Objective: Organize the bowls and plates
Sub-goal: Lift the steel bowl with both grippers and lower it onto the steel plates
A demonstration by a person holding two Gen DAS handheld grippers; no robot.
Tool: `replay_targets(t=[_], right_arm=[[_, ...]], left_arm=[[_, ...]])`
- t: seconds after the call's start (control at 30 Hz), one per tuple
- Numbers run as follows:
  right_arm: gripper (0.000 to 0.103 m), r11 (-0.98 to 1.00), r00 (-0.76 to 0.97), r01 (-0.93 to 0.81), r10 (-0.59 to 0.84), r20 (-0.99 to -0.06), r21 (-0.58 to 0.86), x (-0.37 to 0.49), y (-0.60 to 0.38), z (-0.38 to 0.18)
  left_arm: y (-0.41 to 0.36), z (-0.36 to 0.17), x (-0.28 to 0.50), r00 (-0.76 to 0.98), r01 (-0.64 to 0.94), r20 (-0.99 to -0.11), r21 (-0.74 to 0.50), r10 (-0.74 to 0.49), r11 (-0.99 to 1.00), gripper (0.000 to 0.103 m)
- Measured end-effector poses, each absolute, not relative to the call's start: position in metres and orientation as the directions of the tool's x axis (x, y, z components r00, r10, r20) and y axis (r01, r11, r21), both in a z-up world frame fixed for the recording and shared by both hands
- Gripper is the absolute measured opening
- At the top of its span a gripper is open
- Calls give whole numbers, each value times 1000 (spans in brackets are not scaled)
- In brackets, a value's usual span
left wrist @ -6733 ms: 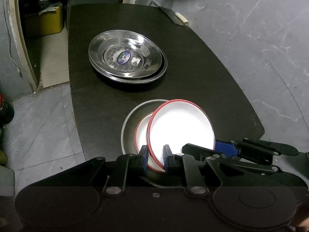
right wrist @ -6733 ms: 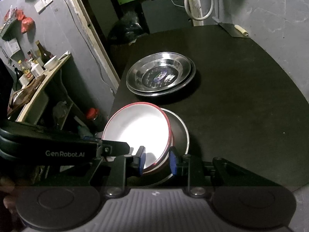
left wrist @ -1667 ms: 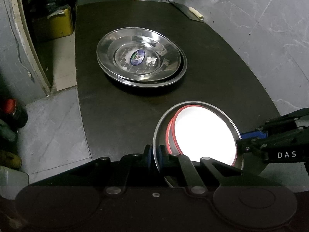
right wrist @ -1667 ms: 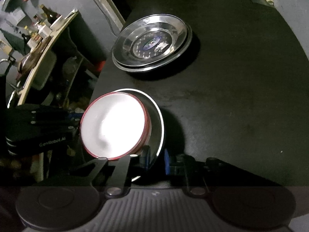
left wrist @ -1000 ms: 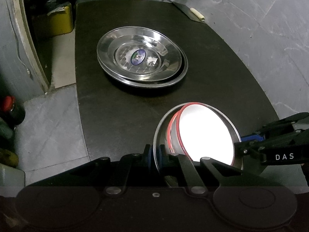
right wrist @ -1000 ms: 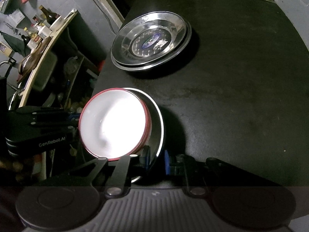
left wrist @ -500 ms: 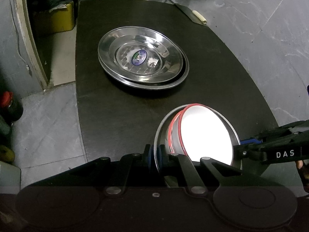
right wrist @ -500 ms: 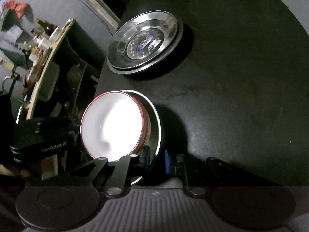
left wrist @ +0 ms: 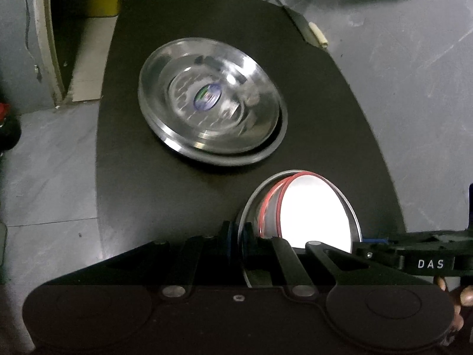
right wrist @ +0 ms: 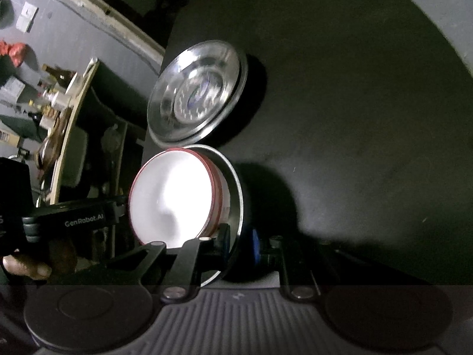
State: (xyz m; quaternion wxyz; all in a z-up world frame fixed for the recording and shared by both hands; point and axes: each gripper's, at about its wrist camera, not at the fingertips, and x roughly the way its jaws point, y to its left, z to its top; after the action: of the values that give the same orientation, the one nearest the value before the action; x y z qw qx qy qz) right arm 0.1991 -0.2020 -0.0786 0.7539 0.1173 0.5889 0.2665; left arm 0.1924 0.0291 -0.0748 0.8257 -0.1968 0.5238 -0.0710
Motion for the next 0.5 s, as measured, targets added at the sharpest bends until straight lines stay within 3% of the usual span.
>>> replay_targets(t=[0.23,0.5], right_arm=[[17,832,247,-293,541,-804,470,233,-203,-51],[17,794,231,-392,574,-785,465,294,-170,-41]], left_arm=[[35,-55,229,508,-93,-792,-440,-338,893,5],[59,-44,266,571,-186,-781,-425,-255,886,5]])
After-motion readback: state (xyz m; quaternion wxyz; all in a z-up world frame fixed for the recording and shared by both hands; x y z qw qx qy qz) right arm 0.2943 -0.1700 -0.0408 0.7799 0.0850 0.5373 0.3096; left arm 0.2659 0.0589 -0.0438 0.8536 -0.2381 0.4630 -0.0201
